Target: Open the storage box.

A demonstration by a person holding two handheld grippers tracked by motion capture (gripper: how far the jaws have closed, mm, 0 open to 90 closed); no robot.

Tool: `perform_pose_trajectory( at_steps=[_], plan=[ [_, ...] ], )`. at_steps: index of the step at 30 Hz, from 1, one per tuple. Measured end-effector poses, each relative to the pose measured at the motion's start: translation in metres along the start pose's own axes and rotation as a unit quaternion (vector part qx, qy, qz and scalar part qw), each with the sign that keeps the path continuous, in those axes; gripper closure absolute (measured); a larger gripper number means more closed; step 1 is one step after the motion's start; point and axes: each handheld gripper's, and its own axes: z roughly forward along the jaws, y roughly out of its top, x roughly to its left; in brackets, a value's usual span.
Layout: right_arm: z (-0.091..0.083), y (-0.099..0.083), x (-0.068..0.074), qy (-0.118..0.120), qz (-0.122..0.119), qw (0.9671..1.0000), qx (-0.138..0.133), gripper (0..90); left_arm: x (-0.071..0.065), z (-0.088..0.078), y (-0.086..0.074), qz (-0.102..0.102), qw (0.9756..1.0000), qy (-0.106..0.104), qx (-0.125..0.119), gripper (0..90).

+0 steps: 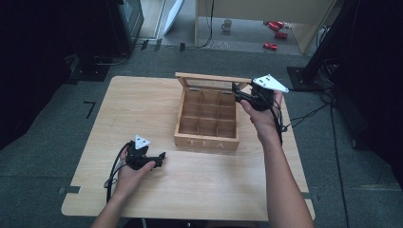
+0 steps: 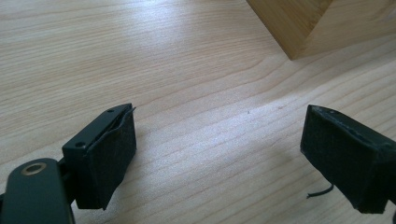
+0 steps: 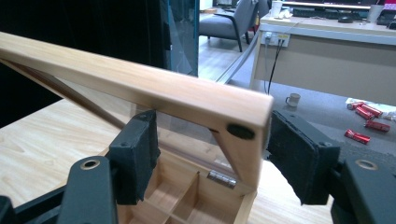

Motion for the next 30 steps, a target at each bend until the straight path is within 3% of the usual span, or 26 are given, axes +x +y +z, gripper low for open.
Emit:
perform_pose_trajectory(
  at_steps=[2, 9, 18, 30],
  plan=[
    [0.005, 0.001, -0.004, -0.015, -0.002, 0.9999, 0.007, 36.8, 0.000, 0.000, 0.000, 0.000, 1.0000, 0.000, 0.000, 11.1],
    [0.013, 0.002, -0.010, -0.004, -0.002, 1.0000, -0.002, 45.0, 0.000, 0.000, 0.000, -0.001, 1.0000, -0.001, 0.001, 11.6],
    [0.018, 0.004, -0.012, -0.048, -0.002, 0.9984, -0.029, 64.0, 0.000, 0.000, 0.000, 0.001, 1.0000, 0.001, 0.000, 11.9],
    [0.030, 0.010, -0.015, -0.067, -0.006, 0.9969, -0.040, 66.3, 0.000, 0.000, 0.000, -0.001, 1.0000, 0.001, 0.000, 12.2]
  ],
)
